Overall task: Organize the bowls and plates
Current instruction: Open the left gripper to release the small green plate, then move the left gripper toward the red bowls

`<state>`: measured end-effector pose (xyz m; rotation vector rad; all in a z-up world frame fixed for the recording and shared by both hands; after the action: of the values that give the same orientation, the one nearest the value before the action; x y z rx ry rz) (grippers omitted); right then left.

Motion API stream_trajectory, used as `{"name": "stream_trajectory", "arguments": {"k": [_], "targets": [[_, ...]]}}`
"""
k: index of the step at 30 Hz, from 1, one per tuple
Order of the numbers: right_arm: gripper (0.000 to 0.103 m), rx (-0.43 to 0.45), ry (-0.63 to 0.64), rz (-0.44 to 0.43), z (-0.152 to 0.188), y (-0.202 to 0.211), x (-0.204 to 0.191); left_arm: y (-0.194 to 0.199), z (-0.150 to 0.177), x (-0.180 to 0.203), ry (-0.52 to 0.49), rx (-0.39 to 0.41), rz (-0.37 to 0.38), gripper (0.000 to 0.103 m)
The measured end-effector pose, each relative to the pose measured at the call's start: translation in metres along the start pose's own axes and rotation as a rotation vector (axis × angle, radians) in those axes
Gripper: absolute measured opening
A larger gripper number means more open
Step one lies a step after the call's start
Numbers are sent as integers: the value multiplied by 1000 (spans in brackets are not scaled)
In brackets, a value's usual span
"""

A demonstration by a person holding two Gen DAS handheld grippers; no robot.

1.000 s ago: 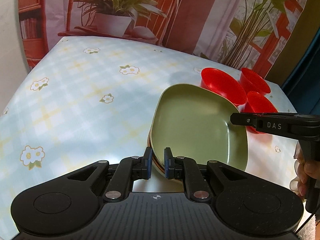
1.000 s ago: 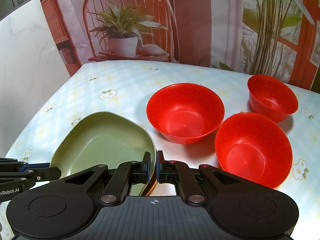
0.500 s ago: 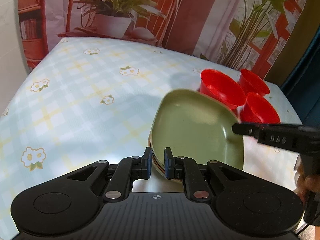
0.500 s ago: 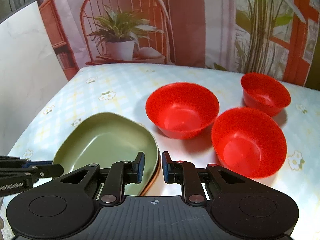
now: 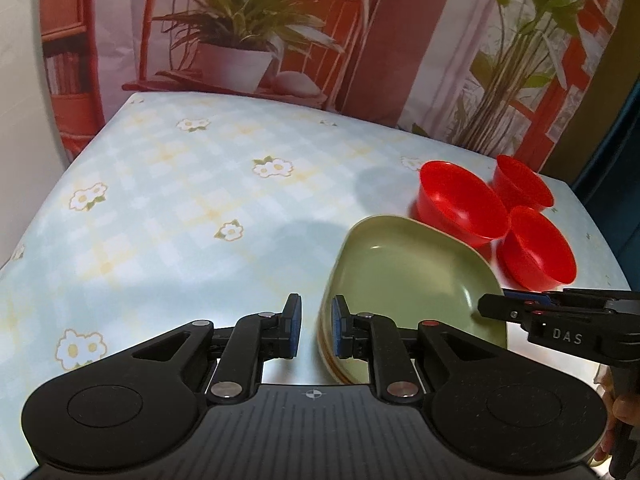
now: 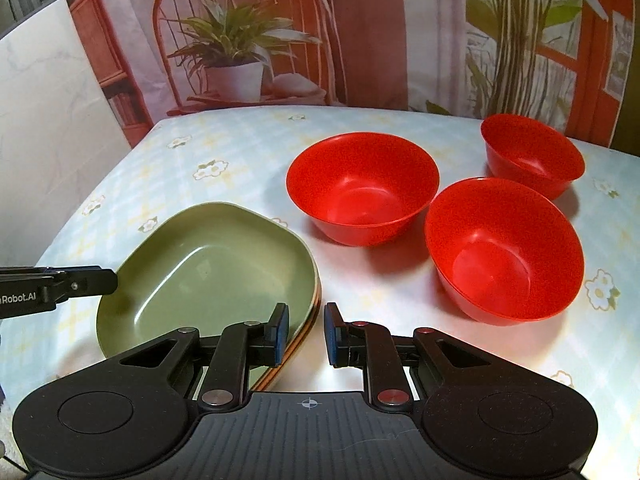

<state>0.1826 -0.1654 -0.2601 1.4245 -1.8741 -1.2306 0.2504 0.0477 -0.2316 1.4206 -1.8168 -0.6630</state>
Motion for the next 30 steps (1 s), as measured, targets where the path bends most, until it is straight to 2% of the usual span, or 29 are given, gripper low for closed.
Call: {"name": "stream_trajectory", "arguments": {"k": [13,30], "targets": [[18,64,15,13,-21,23,18,15,-23,28,-55,43,38,17],[18,175,35,89,-84,71,90,25,-80,100,-156,131,100,17]]}}
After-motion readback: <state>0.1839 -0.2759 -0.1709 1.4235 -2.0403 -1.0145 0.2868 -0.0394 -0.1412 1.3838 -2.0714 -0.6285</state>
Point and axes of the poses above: each gripper's, at about its wrist camera, not at the fingertips, and y roughly against the way its jaws point, x to its right, z to its underside, the point moved 10 cm from there along -y, roughly the way its jaws point, and after that the axes turned 3 degrees about y, right-handed, at the moved point
